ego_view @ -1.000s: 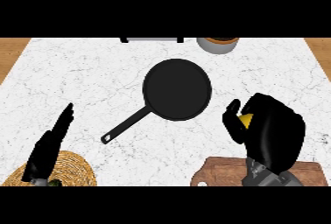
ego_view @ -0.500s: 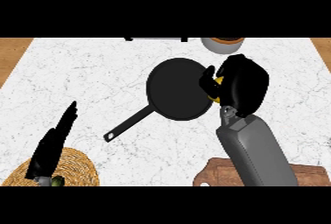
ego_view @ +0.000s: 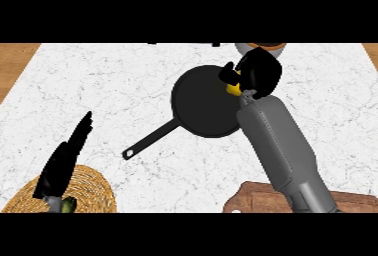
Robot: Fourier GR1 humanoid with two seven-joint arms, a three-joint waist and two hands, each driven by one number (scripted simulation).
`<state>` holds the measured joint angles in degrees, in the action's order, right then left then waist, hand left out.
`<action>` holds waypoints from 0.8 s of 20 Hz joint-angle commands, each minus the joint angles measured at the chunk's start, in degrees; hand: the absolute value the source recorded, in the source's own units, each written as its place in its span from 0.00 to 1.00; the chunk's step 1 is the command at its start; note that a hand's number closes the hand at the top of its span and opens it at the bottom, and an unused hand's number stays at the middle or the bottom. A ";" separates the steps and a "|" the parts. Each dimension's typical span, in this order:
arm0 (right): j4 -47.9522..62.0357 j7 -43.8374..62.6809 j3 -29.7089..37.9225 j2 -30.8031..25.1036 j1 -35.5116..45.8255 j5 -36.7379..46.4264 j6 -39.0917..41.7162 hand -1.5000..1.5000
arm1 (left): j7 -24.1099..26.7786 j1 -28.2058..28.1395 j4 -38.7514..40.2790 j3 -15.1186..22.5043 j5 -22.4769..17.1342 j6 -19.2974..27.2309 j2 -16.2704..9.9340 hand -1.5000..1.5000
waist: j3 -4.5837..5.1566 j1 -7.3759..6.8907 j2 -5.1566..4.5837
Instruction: Pick the lemon from the cutting board and place it in the pan
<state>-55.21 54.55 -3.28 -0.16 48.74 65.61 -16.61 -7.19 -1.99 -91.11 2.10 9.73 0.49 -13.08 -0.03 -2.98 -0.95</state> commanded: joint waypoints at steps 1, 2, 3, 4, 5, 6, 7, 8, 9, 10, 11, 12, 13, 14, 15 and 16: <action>15.47 -2.96 2.29 0.16 4.38 -3.51 -6.79 1.00 | -0.88 2.39 -0.26 -0.02 -0.24 -1.17 -0.55 0.50 | -0.02 -1.26 -0.57; 18.45 -3.47 2.63 0.16 7.52 -4.75 -5.37 1.00 | -1.47 1.65 -0.43 2.01 1.35 0.28 1.45 0.50 | -0.02 -1.19 -0.42; 20.39 -7.89 3.36 0.16 3.88 -4.62 -6.54 1.00 | 0.06 1.70 -0.02 -0.12 -0.82 -1.30 -0.07 0.50 | -0.02 -1.28 -0.70; 22.69 -7.72 4.48 0.16 8.12 -5.49 -2.73 1.00 | -1.43 2.29 -0.35 1.02 -0.05 -0.71 0.90 0.50 | -0.03 -1.82 -0.88; 22.16 -11.13 6.14 0.16 6.24 -11.55 -5.48 1.00 | 0.77 1.32 0.91 1.55 0.68 -0.57 1.05 0.50 | -0.07 -1.92 -0.89; 20.85 -7.78 8.60 0.16 7.38 -15.18 -7.75 1.00 | -1.87 3.31 -0.04 -0.44 -1.41 -2.34 -0.69 0.50 | -0.14 -2.66 -0.97; 18.39 -8.18 10.61 0.16 5.40 -19.51 -10.74 1.00 | -1.02 2.75 -0.09 0.32 -0.29 -1.17 0.12 0.50 | -0.21 -2.41 -0.77; 21.24 -8.26 11.50 0.16 6.91 -20.98 -10.98 0.00 | -1.44 2.57 0.05 1.13 -0.77 -2.23 0.35 0.50 | -0.19 -3.37 -1.16; 22.06 -11.46 13.04 0.16 5.85 -23.03 -11.81 0.00 | -1.25 3.80 0.27 0.41 -0.51 -1.83 -0.04 0.50 | -0.19 -2.30 -1.03; 22.98 -10.84 13.46 0.16 6.93 -25.58 -13.30 0.00 | -0.07 3.02 1.26 0.94 0.72 -0.17 1.14 0.50 | -0.16 -2.98 -1.06; 23.61 -14.13 13.67 0.16 5.91 -27.72 -15.74 0.00 | 0.77 1.71 0.34 0.91 -0.40 -2.29 -0.14 0.50 | -0.20 -4.09 -1.21; 23.14 -17.31 13.89 0.16 5.48 -30.16 -18.15 0.00 | -1.39 4.07 0.83 1.52 0.09 -1.85 0.68 0.50 | -0.26 -3.55 -1.23; 23.54 -20.94 14.44 0.16 5.08 -30.36 -20.25 0.00 | -1.14 2.53 0.44 0.82 -0.17 -1.33 0.70 0.50 | -0.22 -3.24 -1.06; 23.39 -22.86 14.03 0.16 5.83 -31.42 -22.82 0.00 | 0.56 4.11 2.53 1.04 -0.20 -1.40 1.30 0.50 | -0.20 -3.65 -1.45; 24.21 -23.57 14.91 0.16 7.22 -31.30 -24.53 0.00 | 0.68 2.30 1.08 1.34 0.24 -1.45 0.87 0.50 | -0.18 -3.67 -1.18; 24.47 -25.57 14.05 0.16 7.56 -30.78 -27.48 0.00 | -0.07 3.69 1.95 0.81 -0.09 -1.23 1.14 0.50 | -0.15 -3.36 -1.18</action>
<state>-32.26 35.33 9.92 -0.01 55.10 37.93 -36.58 -7.37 1.05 -89.95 3.06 9.67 -0.91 -12.31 -0.22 -6.25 -2.11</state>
